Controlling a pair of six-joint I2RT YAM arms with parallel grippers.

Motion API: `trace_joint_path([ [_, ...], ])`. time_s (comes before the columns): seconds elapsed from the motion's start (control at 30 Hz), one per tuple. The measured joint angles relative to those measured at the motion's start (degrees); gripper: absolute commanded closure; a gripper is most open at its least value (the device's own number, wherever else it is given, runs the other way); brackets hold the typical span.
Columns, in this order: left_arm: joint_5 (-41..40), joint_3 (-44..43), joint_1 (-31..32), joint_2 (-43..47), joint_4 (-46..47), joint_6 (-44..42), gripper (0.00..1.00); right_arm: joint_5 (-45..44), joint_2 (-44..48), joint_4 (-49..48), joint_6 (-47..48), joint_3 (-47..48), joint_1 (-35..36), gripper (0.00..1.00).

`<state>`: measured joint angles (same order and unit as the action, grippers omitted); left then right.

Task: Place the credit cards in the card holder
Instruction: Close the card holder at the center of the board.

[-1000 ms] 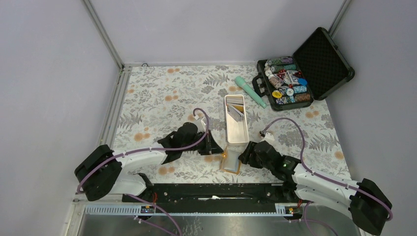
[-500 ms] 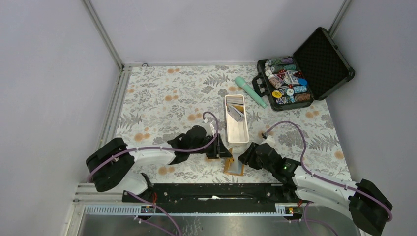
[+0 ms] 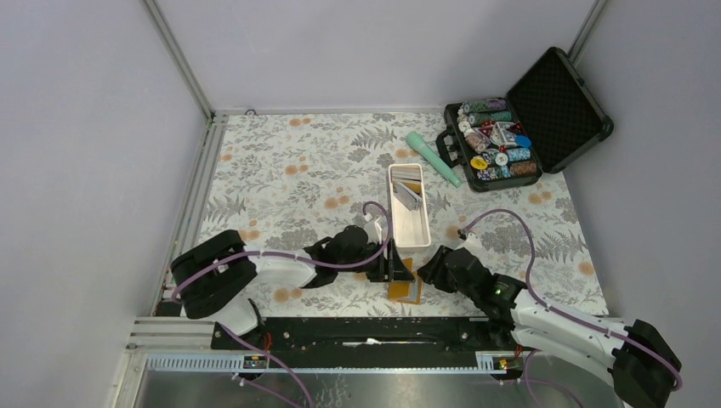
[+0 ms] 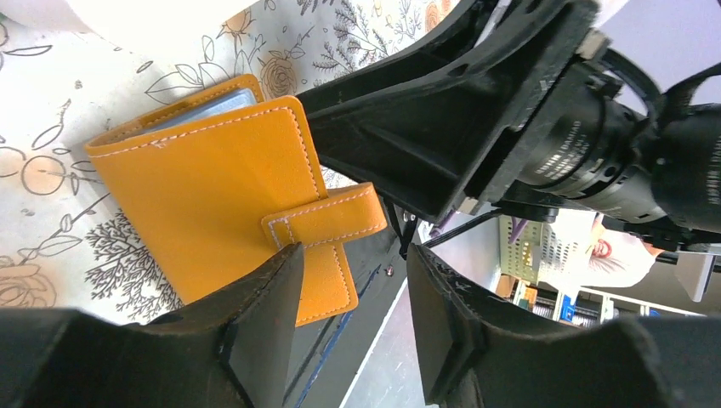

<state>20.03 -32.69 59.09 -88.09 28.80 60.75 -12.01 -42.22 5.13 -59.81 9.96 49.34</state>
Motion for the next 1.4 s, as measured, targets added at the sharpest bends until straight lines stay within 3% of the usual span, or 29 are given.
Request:
trace_joint_path([
  [0.57,-1.01,0.37,1.03,-6.16,4.98,1.70,0.49,-1.05,11.19,6.21,0.81,0.96,0.00,0.41],
  [1.03,-1.44,0.46,1.20,-6.27,4.94,1.62,0.49,5.01,2.10,2.56,1.51,1.44,0.00,0.49],
  [1.3,-1.60,0.46,1.22,-6.99,5.11,1.38,0.49,7.41,-2.21,-2.03,1.60,1.42,0.00,0.67],
  [1.4,-1.81,0.46,1.25,-6.99,5.20,1.20,0.49,8.11,-3.34,-3.54,1.57,1.38,0.00,0.83],
])
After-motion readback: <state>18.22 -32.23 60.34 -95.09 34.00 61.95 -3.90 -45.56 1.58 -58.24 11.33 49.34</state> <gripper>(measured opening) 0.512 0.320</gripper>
